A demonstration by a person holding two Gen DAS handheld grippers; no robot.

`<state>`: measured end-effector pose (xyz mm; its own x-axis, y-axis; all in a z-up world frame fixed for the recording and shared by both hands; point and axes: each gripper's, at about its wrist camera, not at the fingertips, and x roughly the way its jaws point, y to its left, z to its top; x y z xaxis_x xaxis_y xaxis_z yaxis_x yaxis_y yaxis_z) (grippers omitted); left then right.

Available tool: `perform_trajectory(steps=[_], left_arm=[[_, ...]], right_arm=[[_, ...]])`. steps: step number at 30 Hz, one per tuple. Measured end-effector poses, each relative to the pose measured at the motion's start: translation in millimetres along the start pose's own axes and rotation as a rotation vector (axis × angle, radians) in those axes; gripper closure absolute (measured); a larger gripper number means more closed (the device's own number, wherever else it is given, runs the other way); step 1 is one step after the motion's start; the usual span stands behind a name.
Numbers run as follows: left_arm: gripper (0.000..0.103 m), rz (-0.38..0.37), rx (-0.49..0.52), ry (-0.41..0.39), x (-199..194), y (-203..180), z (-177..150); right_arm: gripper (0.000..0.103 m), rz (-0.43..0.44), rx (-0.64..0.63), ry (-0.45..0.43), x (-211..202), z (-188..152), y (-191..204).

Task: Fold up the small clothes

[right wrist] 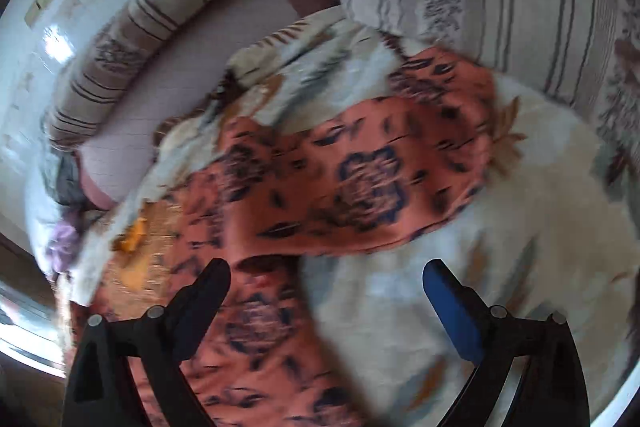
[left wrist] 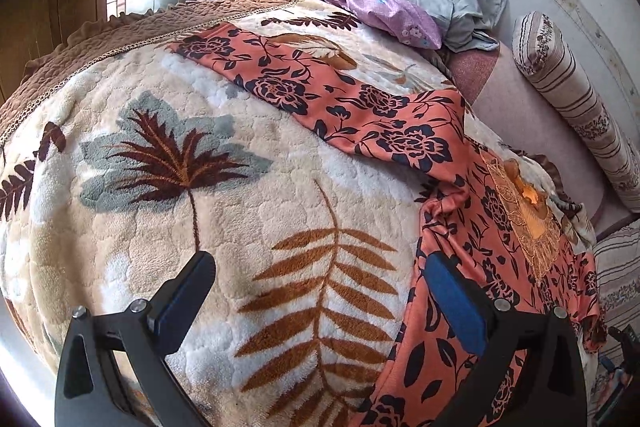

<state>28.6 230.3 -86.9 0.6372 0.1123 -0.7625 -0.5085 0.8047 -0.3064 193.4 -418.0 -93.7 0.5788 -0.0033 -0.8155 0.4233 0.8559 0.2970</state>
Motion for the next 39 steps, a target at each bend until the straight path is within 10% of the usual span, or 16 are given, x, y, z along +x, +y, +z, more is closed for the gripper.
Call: perform_trajectory(steps=[7,16,24,34,39], left_arm=[[0.000,0.085,0.122,0.008,12.2,-22.4,-9.7],[0.000,0.079,0.100,0.028,21.2,-19.6,-5.9],[0.000,0.010,0.075,0.006,11.4,-20.8,-2.7],[0.000,-0.035,-0.001,-0.006,2.6,-5.9,1.2],[0.000,-0.057,-0.027,0.000,2.3,-2.6,1.8]], right_arm=[[0.038,-0.288,-0.321,0.099,50.2,74.5,-26.8],[0.093,-0.431,-0.269,0.187,93.2,121.9,-60.8],[0.096,-0.049,-0.003,-0.040,8.4,154.6,-51.9],[0.096,0.619,-0.287,-0.230,-102.8,93.0,213.9],[0.092,0.732,-0.464,-0.118,-66.4,0.8,317.6]])
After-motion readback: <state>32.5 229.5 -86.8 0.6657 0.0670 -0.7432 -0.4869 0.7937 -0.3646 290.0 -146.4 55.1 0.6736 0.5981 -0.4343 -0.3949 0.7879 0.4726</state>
